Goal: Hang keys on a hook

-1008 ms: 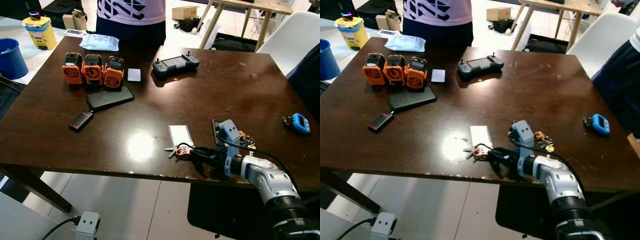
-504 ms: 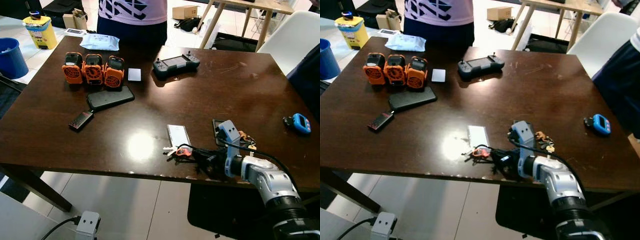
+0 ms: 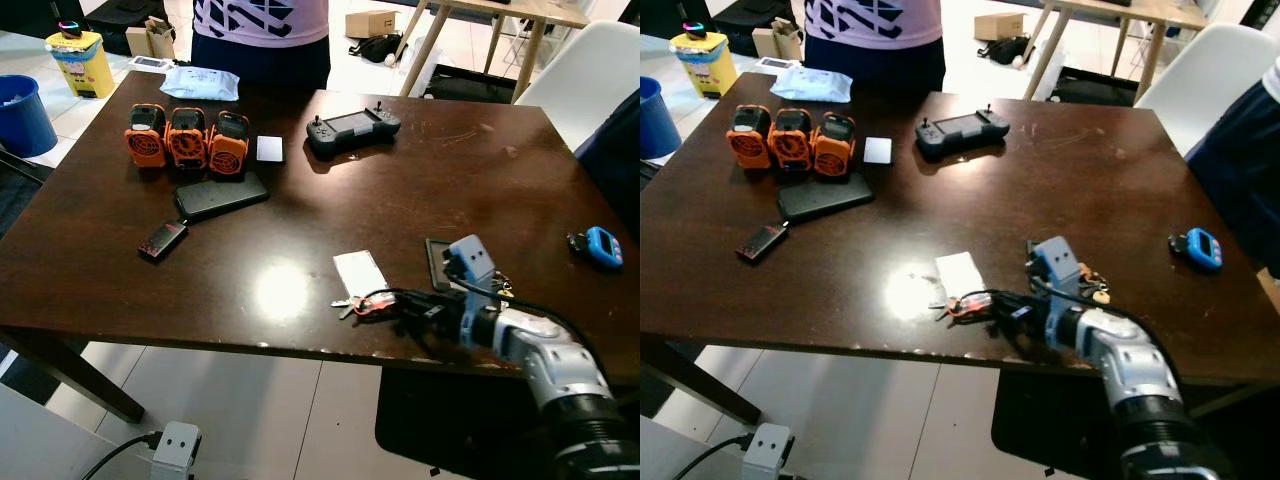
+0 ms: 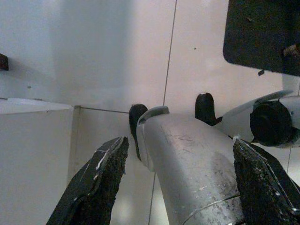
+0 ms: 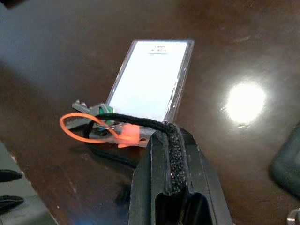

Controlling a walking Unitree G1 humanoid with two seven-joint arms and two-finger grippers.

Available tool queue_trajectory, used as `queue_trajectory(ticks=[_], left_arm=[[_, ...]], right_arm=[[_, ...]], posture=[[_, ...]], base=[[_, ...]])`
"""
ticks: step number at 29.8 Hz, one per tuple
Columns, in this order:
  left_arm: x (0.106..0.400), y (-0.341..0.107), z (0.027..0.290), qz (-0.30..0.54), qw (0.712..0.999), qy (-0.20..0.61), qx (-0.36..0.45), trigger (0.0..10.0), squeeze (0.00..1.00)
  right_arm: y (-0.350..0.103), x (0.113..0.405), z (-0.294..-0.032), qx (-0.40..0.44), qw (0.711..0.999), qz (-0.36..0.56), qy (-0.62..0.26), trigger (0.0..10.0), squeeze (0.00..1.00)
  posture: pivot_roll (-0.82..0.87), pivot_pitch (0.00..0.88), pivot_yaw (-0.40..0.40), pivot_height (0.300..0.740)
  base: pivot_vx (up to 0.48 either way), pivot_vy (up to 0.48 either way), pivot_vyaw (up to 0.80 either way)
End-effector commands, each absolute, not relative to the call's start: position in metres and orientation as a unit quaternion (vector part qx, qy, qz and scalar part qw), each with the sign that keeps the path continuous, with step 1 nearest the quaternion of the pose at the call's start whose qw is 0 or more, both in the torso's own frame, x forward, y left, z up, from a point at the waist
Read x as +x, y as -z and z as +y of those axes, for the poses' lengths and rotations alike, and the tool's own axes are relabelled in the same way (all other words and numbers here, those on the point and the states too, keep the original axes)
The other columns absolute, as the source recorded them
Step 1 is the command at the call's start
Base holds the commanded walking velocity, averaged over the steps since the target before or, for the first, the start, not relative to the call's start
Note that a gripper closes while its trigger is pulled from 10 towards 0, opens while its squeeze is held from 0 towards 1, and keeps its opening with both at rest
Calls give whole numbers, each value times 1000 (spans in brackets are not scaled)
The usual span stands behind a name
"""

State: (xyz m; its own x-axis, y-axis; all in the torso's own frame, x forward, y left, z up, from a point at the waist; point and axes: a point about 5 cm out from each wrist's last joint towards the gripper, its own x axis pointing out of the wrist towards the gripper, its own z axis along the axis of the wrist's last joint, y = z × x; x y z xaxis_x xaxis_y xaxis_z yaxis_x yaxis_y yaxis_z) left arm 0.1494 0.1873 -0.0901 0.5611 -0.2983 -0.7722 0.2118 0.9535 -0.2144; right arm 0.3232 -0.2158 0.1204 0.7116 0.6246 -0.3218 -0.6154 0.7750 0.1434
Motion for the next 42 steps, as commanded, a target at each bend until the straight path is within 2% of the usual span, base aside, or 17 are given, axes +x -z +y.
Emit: queue_trajectory(ticks=[1,3,4,5,10,15,18,20,23,31,32,33,34,35,36,42], left_arm=[[134,97,174,471,865,162,-68,10000,0],[134,98,175,471,864,162,-68,10000,0],[134,98,175,471,864,162,-68,10000,0],[133,98,176,472,864,162,-68,10000,0],[133,97,177,471,864,164,-67,10000,0],[133,97,178,471,864,165,-66,10000,0],[134,97,179,472,864,164,-63,10000,0],[135,97,180,475,863,162,-60,10000,0],[135,97,180,476,863,161,-59,10000,0],[134,97,179,478,862,161,-58,10000,0],[134,98,180,478,862,161,-58,10000,0],[134,98,180,478,862,161,-58,10000,0],[133,98,180,479,861,160,-58,10000,0],[133,98,180,479,861,160,-58,10000,0],[133,98,180,479,861,160,-58,10000,0],[132,98,179,478,861,160,-60,10000,0]], right_arm=[[-120,320,-221,9,927,177,-331,0,0],[-126,321,-242,-63,934,193,-294,0,0],[-126,321,-242,-63,934,193,-294,0,0],[-129,322,-252,-102,935,204,-272,0,0],[-145,327,-266,-160,943,188,-224,0,0],[-158,333,-263,-185,947,157,-212,0,0],[-169,338,-251,-190,950,114,-218,0,0],[-182,343,-237,-156,959,52,-232,0,0],[-186,343,-232,-140,960,33,-241,0,0],[-164,336,-218,-175,932,86,-304,0,0],[-154,332,-212,-183,920,110,-328,0,0],[-154,332,-212,-183,920,110,-328,0,0],[-144,326,-205,-189,904,133,-359,0,0],[-144,326,-205,-189,904,133,-359,0,0],[-136,319,-197,-186,888,149,-394,0,0],[-138,309,-185,-162,871,134,-444,0,0]], posture=[[47,56,1,740],[45,57,4,740],[45,57,4,740],[45,57,4,740],[45,52,4,740],[46,44,4,740],[46,39,3,740],[48,35,3,740],[49,32,3,740],[52,32,4,740],[52,32,4,740],[52,32,4,740],[51,36,2,740],[51,36,2,740],[51,36,2,740],[51,41,1,740]], base=[[0,0,0],[0,0,0],[0,0,0],[0,0,0],[0,0,0],[0,0,0],[0,0,0],[0,0,0],[0,0,0],[0,0,0],[0,0,0],[0,0,0],[0,0,0],[0,0,0],[0,0,0],[0,0,0]])
